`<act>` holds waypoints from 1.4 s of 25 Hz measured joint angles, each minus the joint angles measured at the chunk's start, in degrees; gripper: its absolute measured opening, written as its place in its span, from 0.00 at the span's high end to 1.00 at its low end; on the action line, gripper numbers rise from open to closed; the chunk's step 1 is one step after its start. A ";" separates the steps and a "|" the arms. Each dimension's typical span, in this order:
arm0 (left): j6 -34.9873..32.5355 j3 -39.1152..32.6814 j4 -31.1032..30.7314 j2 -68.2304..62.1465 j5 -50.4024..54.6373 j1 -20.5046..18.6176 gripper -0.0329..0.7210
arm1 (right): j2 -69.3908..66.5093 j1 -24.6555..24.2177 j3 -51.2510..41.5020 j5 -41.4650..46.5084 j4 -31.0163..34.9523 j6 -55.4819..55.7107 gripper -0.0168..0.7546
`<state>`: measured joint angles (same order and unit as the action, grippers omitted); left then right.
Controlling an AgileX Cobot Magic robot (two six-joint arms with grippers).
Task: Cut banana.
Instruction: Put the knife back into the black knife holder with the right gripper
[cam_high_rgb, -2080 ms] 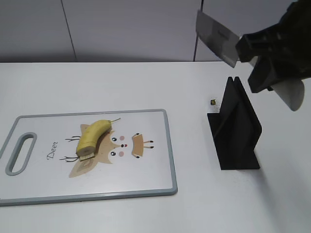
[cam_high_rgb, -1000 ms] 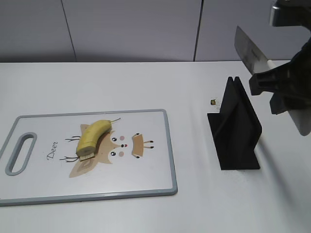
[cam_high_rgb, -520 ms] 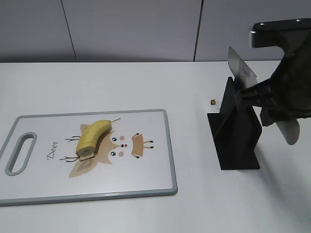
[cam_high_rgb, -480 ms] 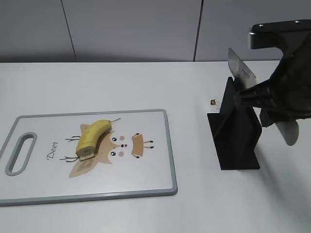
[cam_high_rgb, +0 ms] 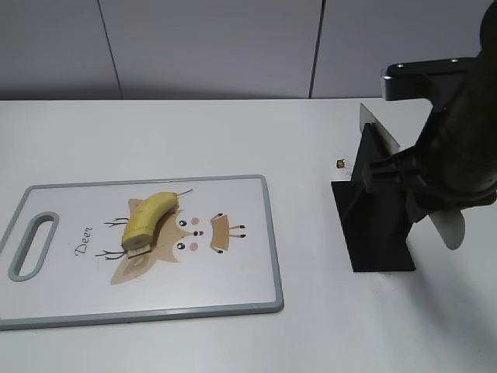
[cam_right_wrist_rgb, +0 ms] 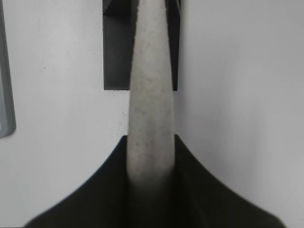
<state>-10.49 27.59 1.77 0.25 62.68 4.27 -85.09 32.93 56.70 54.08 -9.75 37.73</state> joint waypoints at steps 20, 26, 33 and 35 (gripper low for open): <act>0.00 0.00 0.00 0.00 0.00 0.00 0.26 | 1.87 0.00 0.00 -0.68 -0.07 -4.53 0.18; 0.00 0.00 0.00 0.00 0.00 0.00 0.26 | 13.02 0.00 0.00 -0.79 1.80 -14.62 0.18; 0.00 0.00 0.00 0.00 0.00 0.00 0.26 | 29.29 0.00 0.00 -0.65 10.60 -32.07 0.21; 0.00 0.00 0.00 0.00 0.00 0.00 0.26 | 33.44 0.00 -0.38 -0.29 11.90 -35.22 0.21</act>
<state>-10.49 27.59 1.77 0.25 62.68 4.27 -51.65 32.93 56.32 53.79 2.15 2.51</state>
